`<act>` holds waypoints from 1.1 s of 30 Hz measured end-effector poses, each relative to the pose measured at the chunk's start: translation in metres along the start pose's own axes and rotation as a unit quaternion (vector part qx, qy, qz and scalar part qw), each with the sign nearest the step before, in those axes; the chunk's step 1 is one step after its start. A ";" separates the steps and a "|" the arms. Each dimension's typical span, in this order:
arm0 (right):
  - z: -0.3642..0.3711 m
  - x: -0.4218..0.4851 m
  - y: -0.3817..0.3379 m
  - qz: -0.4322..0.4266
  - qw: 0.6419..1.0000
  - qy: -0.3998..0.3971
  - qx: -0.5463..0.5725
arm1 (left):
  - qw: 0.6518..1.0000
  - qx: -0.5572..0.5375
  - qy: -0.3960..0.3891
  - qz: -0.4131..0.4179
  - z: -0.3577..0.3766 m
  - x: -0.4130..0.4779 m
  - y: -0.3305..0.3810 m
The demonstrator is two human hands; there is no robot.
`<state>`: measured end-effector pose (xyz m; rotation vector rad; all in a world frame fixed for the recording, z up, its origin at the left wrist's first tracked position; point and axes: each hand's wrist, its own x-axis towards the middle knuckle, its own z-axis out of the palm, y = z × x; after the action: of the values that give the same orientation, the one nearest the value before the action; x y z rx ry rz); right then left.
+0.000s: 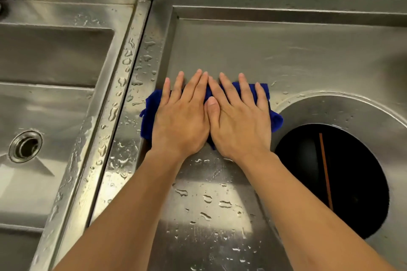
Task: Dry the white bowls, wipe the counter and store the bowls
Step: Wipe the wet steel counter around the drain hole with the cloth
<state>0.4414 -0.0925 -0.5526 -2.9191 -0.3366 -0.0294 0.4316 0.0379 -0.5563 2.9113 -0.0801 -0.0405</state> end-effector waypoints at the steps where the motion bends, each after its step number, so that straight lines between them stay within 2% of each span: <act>1: 0.000 -0.008 -0.002 0.002 1.000 0.002 -0.001 | 1.000 0.002 -0.001 0.002 0.000 -0.008 0.001; 14: -0.004 -0.139 -0.022 -0.011 1.000 0.000 0.024 | 1.000 0.001 -0.006 -0.011 0.009 -0.142 0.016; 23: -0.009 -0.247 -0.038 -0.037 0.998 -0.040 0.034 | 0.999 -0.006 -0.018 -0.037 0.012 -0.257 0.033; 33: -0.009 -0.288 -0.043 -0.022 0.999 -0.035 0.030 | 0.999 0.014 -0.030 -0.020 0.013 -0.291 0.039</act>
<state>0.1513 -0.1173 -0.5477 -2.8586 -0.4055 0.0745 0.1384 0.0143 -0.5536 2.9403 -0.0339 -0.1335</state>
